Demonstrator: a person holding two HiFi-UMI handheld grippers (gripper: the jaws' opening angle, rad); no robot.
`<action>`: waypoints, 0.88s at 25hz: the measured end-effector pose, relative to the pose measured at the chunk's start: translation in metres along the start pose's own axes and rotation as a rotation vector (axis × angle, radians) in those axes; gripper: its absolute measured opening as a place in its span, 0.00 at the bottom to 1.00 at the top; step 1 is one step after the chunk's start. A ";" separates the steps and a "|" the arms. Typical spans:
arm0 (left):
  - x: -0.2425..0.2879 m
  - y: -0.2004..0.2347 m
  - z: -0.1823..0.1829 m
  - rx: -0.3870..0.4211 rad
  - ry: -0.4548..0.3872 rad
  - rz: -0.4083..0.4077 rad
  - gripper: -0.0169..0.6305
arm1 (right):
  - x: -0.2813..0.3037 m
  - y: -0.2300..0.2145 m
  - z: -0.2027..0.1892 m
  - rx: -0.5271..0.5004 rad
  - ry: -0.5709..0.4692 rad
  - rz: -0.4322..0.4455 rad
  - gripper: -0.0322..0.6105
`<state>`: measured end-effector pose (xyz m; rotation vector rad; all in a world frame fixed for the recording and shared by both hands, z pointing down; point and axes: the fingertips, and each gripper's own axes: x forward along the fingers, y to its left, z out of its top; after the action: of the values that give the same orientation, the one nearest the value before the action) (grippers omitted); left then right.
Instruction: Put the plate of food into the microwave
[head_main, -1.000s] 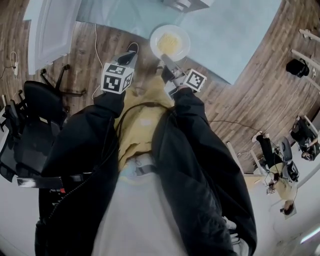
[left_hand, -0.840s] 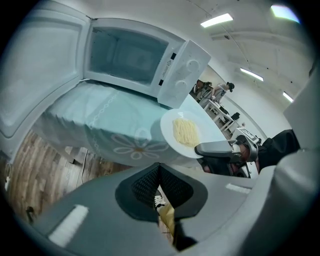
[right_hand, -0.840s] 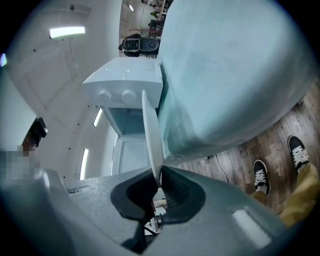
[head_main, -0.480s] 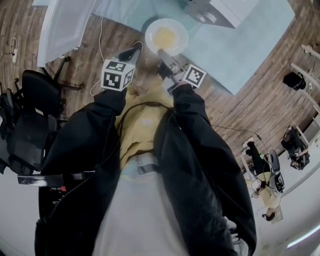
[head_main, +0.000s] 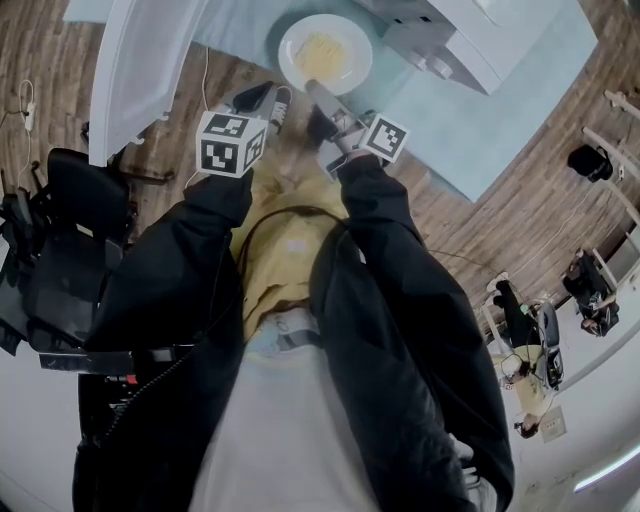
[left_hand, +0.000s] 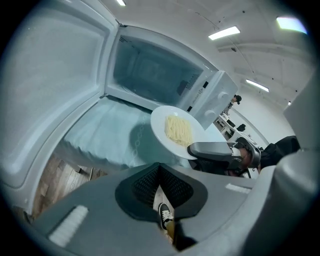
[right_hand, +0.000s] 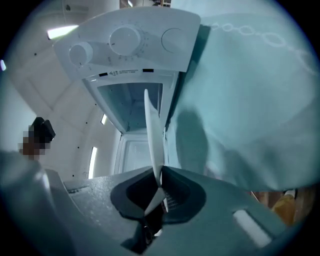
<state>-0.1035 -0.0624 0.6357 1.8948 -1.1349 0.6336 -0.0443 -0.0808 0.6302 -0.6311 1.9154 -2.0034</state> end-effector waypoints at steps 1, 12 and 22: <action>0.001 0.004 0.007 0.001 -0.009 0.000 0.02 | 0.008 0.004 0.005 0.001 -0.008 0.011 0.07; -0.004 0.026 0.070 0.037 -0.105 0.027 0.02 | 0.076 0.041 0.057 -0.021 -0.058 0.087 0.08; -0.004 0.032 0.092 0.033 -0.143 0.024 0.02 | 0.129 0.037 0.088 0.012 -0.161 0.048 0.08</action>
<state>-0.1330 -0.1463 0.5963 1.9833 -1.2462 0.5396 -0.1135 -0.2238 0.6084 -0.7133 1.8062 -1.8734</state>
